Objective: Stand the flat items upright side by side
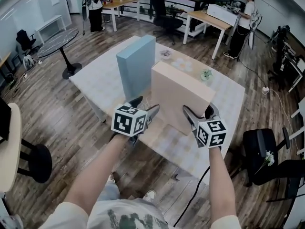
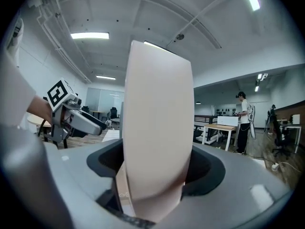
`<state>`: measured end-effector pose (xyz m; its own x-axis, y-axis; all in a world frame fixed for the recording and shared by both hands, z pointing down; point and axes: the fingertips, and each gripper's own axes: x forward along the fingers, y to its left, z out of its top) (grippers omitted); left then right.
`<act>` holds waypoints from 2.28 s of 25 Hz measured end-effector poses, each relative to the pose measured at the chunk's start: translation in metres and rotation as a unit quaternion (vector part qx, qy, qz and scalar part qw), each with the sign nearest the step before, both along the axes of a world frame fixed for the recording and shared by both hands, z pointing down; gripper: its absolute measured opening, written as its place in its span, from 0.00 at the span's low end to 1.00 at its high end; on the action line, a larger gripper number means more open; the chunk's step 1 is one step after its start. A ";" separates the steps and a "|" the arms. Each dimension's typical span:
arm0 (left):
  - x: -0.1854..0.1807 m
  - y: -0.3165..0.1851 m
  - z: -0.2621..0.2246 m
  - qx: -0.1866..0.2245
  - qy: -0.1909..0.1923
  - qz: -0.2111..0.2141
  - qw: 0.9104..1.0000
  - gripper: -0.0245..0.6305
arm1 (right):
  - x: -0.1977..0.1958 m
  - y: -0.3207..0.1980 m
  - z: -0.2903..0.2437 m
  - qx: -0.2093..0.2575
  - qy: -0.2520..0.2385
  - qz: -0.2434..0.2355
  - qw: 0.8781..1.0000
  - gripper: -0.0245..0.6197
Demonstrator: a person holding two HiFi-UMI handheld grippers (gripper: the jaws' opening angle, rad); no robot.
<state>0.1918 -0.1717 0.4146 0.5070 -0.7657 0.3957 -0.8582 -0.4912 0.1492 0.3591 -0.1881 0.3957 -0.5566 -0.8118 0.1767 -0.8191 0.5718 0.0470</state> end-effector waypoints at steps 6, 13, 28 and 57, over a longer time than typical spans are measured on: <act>-0.042 -0.006 0.001 0.003 -0.002 0.013 1.000 0.55 | -0.027 -0.001 -0.002 0.015 0.008 0.084 0.996 0.61; -0.102 -0.031 -0.002 0.014 0.002 0.036 0.999 0.55 | -0.061 -0.008 0.001 0.012 0.011 0.190 0.982 0.61; -0.175 -0.096 -0.012 0.032 0.011 0.138 0.990 0.55 | -0.142 -0.033 -0.006 0.011 0.035 0.378 0.925 0.60; -0.136 -0.131 -0.012 0.065 0.010 0.263 0.962 0.55 | -0.177 -0.117 0.002 0.023 0.002 0.476 0.879 0.56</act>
<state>0.0561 -0.3031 0.4025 0.8448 -0.4429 0.3004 -0.4827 -0.8730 0.0704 0.1823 -0.3048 0.3981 0.3800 -0.9156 0.1315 -0.9250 -0.3758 0.0567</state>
